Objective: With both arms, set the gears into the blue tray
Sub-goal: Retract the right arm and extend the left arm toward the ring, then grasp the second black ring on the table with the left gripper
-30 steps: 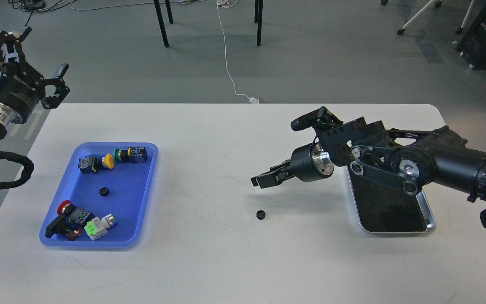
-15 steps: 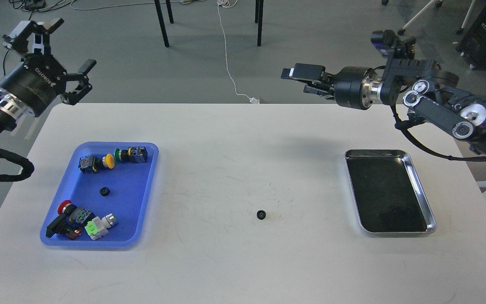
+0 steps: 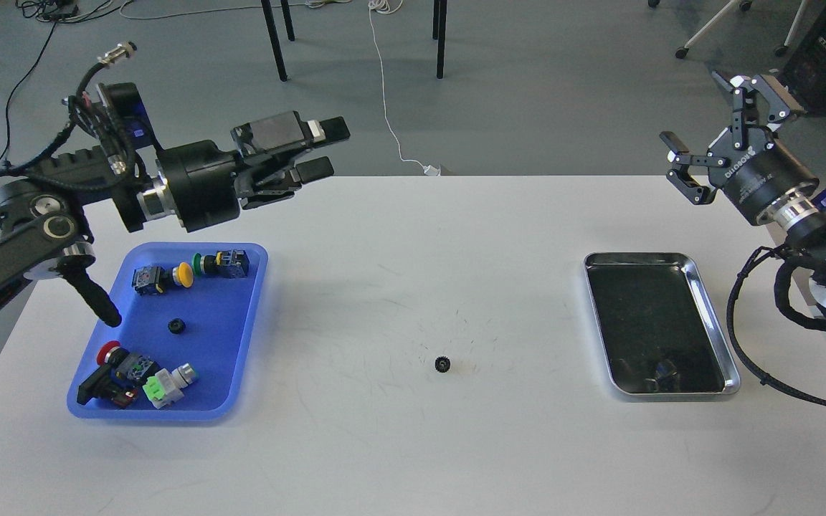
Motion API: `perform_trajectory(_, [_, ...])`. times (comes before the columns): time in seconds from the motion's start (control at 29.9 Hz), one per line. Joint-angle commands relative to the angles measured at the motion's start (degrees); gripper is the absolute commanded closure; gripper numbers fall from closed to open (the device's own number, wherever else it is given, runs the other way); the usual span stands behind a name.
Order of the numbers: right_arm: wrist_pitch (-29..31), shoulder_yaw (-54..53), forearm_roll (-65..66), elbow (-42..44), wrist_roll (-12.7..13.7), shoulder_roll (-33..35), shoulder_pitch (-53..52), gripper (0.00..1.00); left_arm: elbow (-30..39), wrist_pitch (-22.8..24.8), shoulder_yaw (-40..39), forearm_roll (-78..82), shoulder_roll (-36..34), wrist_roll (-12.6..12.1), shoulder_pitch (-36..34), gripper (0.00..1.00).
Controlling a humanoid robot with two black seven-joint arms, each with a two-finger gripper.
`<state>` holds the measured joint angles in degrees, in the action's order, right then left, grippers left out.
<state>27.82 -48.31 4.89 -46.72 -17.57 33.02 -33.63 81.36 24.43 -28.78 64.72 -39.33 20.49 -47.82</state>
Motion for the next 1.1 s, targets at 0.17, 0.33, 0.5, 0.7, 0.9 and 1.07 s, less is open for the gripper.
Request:
perform_trajectory(0.17, [0.2, -6.7, -8.0, -0.2, -3.6, -0.6, 9.2, 0.03, 3.9, -8.2, 5.5, 38.9, 10.7, 0.0, 0.9, 0.04])
perform_trajectory(0.33, [0.2, -6.7, -11.8, -0.2, -6.2, -2.9, 12.0, 0.03, 3.6, -15.6, 13.5, 60.3, 14.2, -0.8, 0.9, 0.04])
perform_trajectory(0.5, [0.2, -7.8, -11.8, -1.1, -6.3, -5.0, 12.5, 0.03, -1.8, -18.5, 18.6, 60.3, 18.6, -5.6, 2.2, 0.09])
perform_trajectory(0.7, [0.2, -7.9, -11.7, -2.6, -6.3, -5.0, 12.5, 0.03, -11.1, -20.4, 19.1, 60.3, 24.7, -6.4, 5.6, 0.23])
perform_trajectory(0.9, [0.2, -8.1, -11.8, -2.6, -6.3, -5.0, 12.9, 0.03, -14.8, -20.6, 19.2, 60.3, 26.7, -6.8, 5.8, 0.34])
perform_trajectory(1.07, [0.2, -8.3, -11.8, -2.7, -6.3, -5.5, 13.0, 0.03, -19.7, -21.2, 19.6, 60.3, 28.3, -6.7, 6.0, 0.44])
